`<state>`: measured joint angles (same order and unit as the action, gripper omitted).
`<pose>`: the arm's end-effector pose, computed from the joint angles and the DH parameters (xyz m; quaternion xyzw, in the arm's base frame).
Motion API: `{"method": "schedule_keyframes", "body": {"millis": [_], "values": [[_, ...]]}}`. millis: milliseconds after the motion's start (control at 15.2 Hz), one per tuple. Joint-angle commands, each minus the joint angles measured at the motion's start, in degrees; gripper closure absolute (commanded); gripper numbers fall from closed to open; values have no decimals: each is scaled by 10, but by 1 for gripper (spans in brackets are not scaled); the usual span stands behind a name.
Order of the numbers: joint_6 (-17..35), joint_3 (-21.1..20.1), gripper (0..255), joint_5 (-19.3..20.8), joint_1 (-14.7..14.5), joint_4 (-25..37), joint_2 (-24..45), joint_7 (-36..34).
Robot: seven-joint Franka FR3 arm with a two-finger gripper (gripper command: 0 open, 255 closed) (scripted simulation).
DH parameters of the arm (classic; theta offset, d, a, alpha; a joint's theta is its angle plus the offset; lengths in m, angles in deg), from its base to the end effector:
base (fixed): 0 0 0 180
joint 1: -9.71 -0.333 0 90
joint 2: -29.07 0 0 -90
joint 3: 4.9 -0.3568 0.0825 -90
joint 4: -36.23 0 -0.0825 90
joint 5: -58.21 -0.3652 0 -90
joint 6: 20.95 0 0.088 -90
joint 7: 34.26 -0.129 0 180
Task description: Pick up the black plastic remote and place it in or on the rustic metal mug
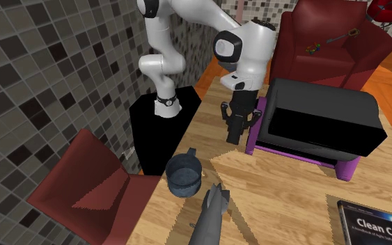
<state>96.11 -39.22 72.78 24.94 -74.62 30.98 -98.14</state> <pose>0.5368 0.1623 0.5047 0.9374 -0.3294 0.1005 0.0524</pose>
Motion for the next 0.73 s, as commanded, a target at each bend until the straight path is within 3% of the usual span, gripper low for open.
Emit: {"method": "schedule_keyframes", "body": {"millis": [0, 660], "values": [[4, 10, 255, -5, 11, -3, -4, 22], [49, 76, 255, -21, 81, -23, -7, 159]]}}
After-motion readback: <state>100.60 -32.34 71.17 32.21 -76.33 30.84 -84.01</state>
